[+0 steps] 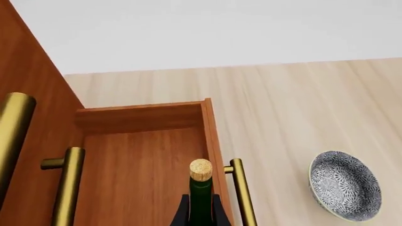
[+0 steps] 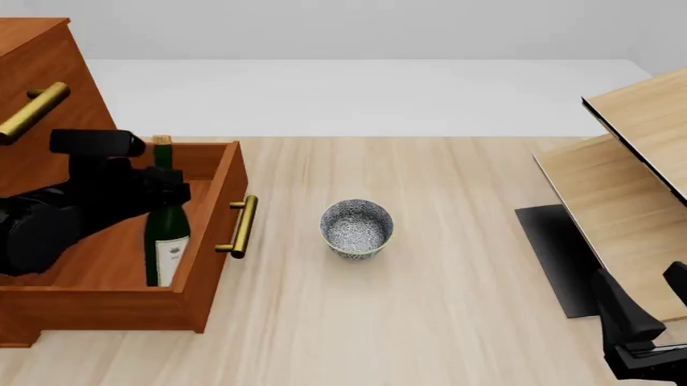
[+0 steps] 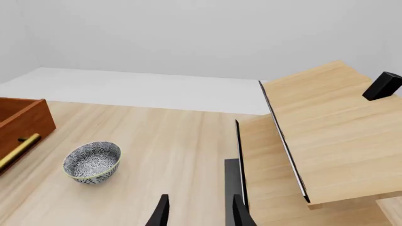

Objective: Put the wine bottle in the bottom drawer of the cabinet.

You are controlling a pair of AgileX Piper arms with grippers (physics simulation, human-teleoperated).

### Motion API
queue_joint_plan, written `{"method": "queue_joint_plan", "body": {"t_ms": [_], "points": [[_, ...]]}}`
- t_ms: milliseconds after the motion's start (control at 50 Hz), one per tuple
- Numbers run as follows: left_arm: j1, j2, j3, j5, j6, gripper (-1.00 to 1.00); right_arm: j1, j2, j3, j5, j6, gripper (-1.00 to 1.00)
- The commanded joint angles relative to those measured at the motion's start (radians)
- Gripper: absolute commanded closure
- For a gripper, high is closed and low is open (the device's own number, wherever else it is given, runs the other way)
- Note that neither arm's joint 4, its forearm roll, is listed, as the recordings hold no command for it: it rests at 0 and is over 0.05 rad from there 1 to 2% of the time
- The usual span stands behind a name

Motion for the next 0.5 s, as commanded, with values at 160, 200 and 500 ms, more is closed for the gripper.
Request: {"method": "queue_joint_plan", "body": {"t_ms": [160, 200, 500], "points": [[0.011, 0.188, -0.035, -0.069, -0.093, 1.0, -0.002, -0.002, 0.0, 0.002, 0.003, -1.0], [0.014, 0.197, -0.044, -0.066, -0.089, 1.0, -0.002, -0.002, 0.0, 0.002, 0.002, -1.0], [0.038, 0.296, -0.086, -0.079, -0.113, 1.0, -0.004, 0.008, 0.0, -0.006, 0.002, -1.0]]}}
